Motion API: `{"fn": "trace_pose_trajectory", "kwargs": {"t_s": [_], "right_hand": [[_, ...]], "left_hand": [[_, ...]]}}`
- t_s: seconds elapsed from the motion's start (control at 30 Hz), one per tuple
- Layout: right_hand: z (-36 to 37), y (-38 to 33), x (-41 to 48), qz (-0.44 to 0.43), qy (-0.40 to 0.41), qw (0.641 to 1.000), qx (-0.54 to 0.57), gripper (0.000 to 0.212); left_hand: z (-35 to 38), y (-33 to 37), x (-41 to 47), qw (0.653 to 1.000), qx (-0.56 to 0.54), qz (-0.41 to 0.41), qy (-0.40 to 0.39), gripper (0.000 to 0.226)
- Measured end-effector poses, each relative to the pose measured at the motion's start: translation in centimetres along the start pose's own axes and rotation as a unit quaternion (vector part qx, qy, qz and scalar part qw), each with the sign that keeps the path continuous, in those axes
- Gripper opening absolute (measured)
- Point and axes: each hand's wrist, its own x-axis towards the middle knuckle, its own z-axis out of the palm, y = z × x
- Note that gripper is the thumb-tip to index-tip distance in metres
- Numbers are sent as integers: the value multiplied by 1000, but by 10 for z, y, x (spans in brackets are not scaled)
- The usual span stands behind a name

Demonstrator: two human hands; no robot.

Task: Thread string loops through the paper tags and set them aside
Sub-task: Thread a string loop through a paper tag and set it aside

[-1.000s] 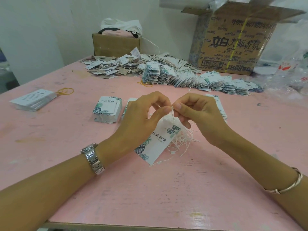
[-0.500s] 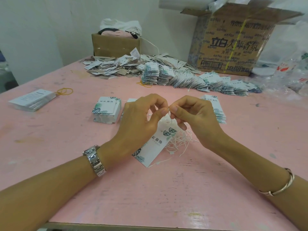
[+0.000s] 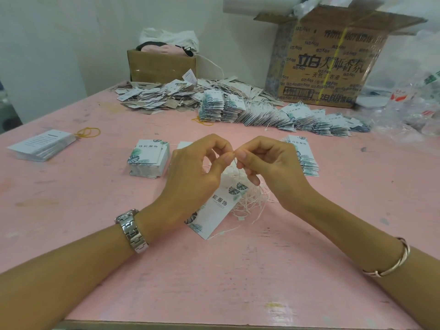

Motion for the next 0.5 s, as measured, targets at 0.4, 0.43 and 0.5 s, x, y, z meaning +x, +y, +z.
{"fn": "trace_pose_trajectory", "kwargs": {"t_s": [0.4,0.43,0.5], "right_hand": [[-14,-5,9,82,-14,989,125,14],[-16,-6,10,90,-8,986,142,15],[-18,-8,12,103,5,980,170,14]], "left_hand": [[-7,-9,10,998,23,-35,-48,33],[-9,-11,12,995,45,-39,-74,39],[-14,-13,16,988,61,-39,-135,52]]}}
